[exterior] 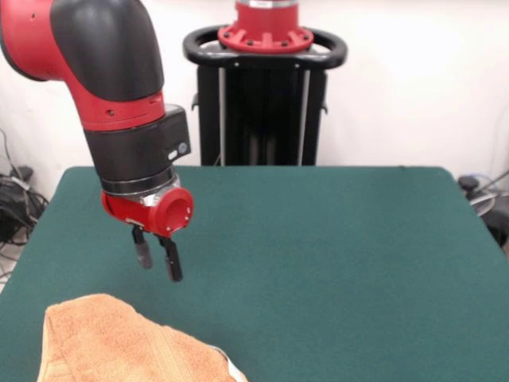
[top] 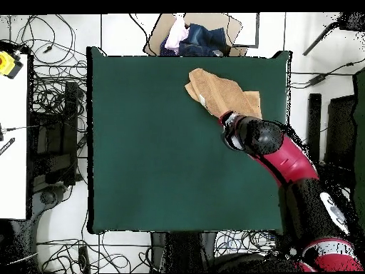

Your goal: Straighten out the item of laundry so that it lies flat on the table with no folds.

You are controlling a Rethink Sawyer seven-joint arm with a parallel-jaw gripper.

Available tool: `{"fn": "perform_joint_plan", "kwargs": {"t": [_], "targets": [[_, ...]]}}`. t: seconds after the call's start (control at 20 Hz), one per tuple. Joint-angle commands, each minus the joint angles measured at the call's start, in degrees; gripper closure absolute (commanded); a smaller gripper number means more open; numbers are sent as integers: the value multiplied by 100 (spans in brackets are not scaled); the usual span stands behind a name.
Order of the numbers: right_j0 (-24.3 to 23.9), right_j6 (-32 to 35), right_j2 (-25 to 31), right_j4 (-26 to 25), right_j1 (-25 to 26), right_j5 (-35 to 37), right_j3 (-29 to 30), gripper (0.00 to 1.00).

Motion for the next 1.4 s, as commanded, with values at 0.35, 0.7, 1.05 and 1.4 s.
{"fn": "perform_joint_plan", "kwargs": {"t": [0.35,0.7,1.05,1.4], "targets": [[-703,-454,433,-983,389,257,182,0],[-906,-257,472,-1394,397,33,312,0],[-834,236,555,-1504,796,-487,251,0],[-814,554,624,-1327,988,-574,300,0]]}}
